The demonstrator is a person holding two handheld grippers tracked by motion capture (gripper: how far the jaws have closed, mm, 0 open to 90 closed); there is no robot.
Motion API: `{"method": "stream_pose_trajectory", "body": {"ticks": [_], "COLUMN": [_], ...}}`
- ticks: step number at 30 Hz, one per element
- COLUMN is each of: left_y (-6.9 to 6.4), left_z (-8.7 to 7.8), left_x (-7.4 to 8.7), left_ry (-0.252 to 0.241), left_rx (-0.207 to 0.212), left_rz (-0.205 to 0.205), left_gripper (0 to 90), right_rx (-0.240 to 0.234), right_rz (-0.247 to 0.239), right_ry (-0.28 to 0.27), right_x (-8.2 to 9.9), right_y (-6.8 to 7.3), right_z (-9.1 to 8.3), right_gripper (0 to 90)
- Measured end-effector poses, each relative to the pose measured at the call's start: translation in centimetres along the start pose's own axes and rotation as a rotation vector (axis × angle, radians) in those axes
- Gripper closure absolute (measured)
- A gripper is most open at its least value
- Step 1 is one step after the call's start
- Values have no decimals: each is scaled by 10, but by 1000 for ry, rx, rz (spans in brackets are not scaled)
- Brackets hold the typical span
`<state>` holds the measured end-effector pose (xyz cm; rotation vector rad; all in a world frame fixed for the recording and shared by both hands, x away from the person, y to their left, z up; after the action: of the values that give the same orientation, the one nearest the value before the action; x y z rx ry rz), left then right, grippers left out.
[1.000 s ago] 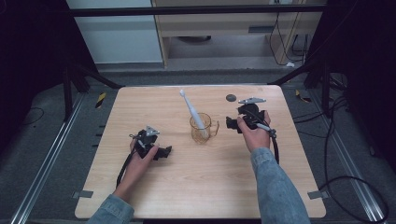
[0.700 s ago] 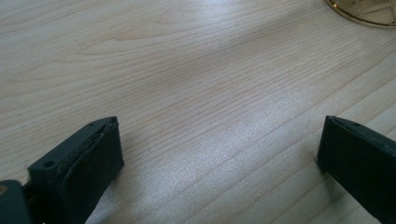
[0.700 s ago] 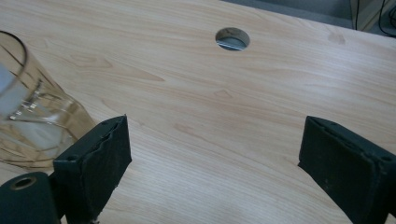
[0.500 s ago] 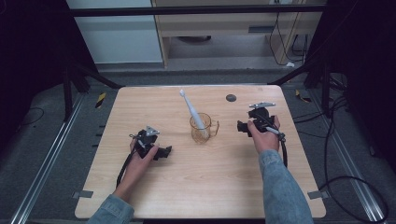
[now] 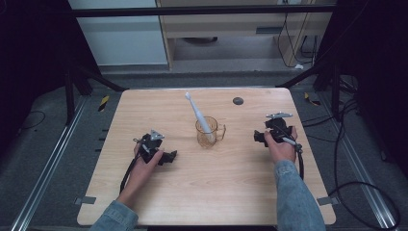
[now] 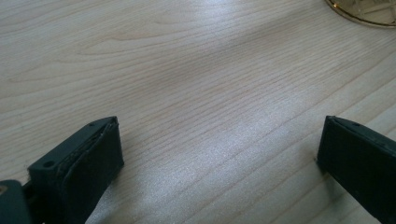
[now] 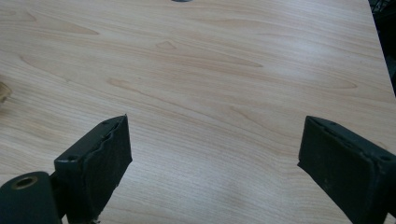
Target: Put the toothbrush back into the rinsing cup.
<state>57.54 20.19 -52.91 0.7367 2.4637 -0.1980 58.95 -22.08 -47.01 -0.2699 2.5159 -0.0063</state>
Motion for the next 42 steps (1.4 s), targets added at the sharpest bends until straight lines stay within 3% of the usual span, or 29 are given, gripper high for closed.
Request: {"method": "stream_pose_trajectory", "body": {"ticks": [10, 14, 20, 27, 38, 42], "left_y": [0, 0, 0, 0, 0, 0], "left_z": [0, 0, 0, 0, 0, 0], "left_x": [0, 0, 0, 0, 0, 0], "left_ry": [0, 0, 1, 2, 2, 1], "left_rx": [0, -1, -1, -1, -1, -1], "left_rz": [-1, 0, 1, 1, 1, 1], "left_gripper": [0, 0, 0, 0, 0, 0], "right_rx": [22, 12, -16, -5, 30, 32], "right_rz": [25, 64, 91, 148, 168, 147], "right_ry": [24, 25, 9, -19, -14, -2], "right_x": [14, 18, 17, 16, 18, 19], "right_y": [-11, -15, -15, -23, -30, -29], "right_z": [16, 24, 35, 44, 57, 60], "right_gripper": [98, 91, 90, 86, 82, 80]}}
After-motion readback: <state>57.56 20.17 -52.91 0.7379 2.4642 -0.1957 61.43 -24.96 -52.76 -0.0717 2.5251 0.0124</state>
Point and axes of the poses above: each handheld gripper's, and its own axes: z roughly forward along the jaws, x roughly out of its underside, y roughly to its left, the point moved 3 cm from there along z, roughly forward along the jaws, and after that the axes turned 12 degrees about y, right-handed, at the moved point
